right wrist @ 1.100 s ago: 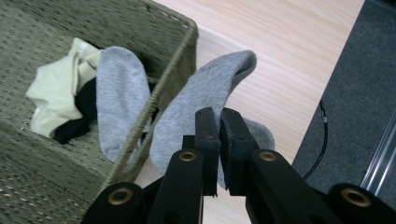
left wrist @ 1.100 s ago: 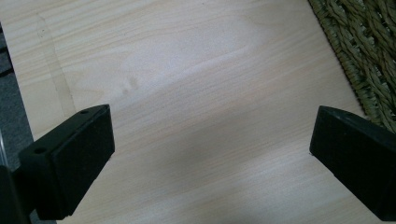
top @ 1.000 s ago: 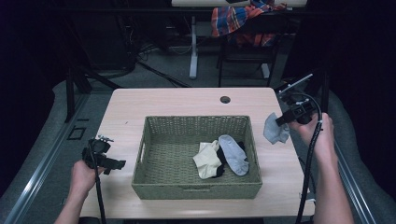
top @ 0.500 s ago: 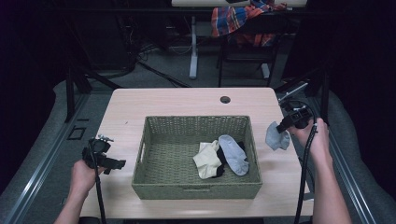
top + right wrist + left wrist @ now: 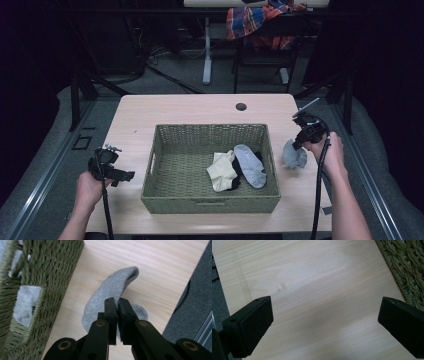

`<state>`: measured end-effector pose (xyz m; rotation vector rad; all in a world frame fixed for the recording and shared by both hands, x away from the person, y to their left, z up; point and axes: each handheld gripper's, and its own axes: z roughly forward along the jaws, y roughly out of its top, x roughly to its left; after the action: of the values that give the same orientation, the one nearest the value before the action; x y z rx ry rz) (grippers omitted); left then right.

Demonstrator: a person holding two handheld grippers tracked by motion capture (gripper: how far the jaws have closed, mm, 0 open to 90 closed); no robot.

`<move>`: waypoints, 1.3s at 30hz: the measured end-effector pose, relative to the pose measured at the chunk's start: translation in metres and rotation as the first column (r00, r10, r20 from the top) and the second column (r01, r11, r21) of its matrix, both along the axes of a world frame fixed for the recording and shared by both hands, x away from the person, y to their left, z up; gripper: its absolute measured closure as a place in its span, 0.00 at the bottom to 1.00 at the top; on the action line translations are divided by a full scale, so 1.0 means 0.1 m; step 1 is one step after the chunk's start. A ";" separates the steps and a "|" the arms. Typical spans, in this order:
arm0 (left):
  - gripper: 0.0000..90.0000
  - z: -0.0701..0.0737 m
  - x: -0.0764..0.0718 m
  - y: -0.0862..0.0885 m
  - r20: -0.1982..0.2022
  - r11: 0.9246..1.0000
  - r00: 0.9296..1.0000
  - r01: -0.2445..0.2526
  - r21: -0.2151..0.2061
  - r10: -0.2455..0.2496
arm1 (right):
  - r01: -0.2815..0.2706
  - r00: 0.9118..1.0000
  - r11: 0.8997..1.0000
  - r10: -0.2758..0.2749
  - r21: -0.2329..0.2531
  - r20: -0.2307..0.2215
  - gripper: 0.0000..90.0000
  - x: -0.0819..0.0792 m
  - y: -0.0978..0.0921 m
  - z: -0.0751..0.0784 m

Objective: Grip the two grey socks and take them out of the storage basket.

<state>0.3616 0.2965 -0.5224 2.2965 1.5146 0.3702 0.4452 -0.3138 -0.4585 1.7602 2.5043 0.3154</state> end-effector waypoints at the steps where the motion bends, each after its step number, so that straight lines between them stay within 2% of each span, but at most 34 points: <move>1: 0.00 0.00 0.00 0.00 0.000 1.000 1.000 0.000 0.000 0.000 | 0.000 1.000 1.000 0.000 0.000 0.000 0.97 0.00 0.00 0.00; 9: 0.00 0.00 0.00 0.00 0.001 1.000 1.000 0.000 -0.001 0.000 | 0.004 1.000 1.000 -0.004 0.003 -0.021 0.96 0.03 0.05 -0.14; 10: 0.00 0.00 0.00 0.00 0.001 1.000 1.000 0.000 0.000 0.000 | -0.008 0.999 1.000 0.008 -0.002 -0.037 0.96 0.04 0.04 -0.15; 13: 0.00 0.00 0.00 0.00 0.000 1.000 1.000 -0.001 -0.001 0.001 | -0.007 0.999 1.000 0.007 -0.001 -0.050 0.96 0.05 0.04 -0.19; 14: 0.00 0.00 0.00 0.00 0.001 1.000 1.000 -0.001 -0.002 0.001 | 0.002 0.999 1.000 -0.003 -0.004 -0.042 0.96 0.05 0.04 -0.21; 15: 0.00 0.00 0.00 0.00 0.001 1.000 1.000 -0.001 -0.001 0.001 | -0.006 0.998 1.000 0.006 -0.007 -0.055 0.96 0.06 0.03 -0.21; 20: 0.00 0.00 0.00 0.00 0.002 1.000 1.000 -0.001 -0.001 0.001 | 0.007 0.999 1.000 -0.007 -0.001 -0.036 0.92 0.05 0.02 -0.23; 26: 0.00 0.00 0.00 -0.01 0.005 1.000 1.000 -0.003 -0.003 0.003 | -0.003 1.000 1.000 0.003 0.001 -0.029 0.77 0.04 -0.01 -0.13; 30: 0.00 0.00 0.00 -0.01 0.003 1.000 1.000 -0.003 -0.003 0.003 | -0.001 1.000 1.000 0.001 0.013 0.005 0.63 0.01 0.00 -0.01; 31: 0.00 0.00 0.00 -0.01 0.003 1.000 1.000 -0.003 -0.003 0.003 | -0.001 1.000 1.000 0.001 0.013 0.005 0.63 0.01 0.00 -0.01; 32: 0.00 0.00 0.00 -0.01 0.003 1.000 1.000 -0.003 -0.004 0.003 | -0.009 1.000 1.000 0.009 0.012 0.020 0.55 -0.01 -0.01 0.09; 34: 0.00 0.00 0.00 -0.01 0.004 1.000 1.000 -0.004 -0.004 0.004 | 0.004 0.999 1.000 -0.005 0.026 0.051 0.47 -0.05 0.01 0.18; 38: 0.00 0.00 -0.01 0.00 0.004 1.000 1.000 -0.002 -0.005 0.002 | -0.013 0.996 0.999 0.009 0.046 0.093 0.35 -0.11 0.06 0.36; 39: 0.00 0.00 -0.01 0.01 0.001 1.000 1.000 -0.003 -0.004 0.003 | -0.021 0.994 0.998 0.016 0.052 0.104 0.29 -0.13 0.09 0.41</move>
<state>0.3604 0.2972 -0.5222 2.2909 1.5169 0.3689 0.4327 -0.3047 -0.4179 1.6930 2.4636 0.4659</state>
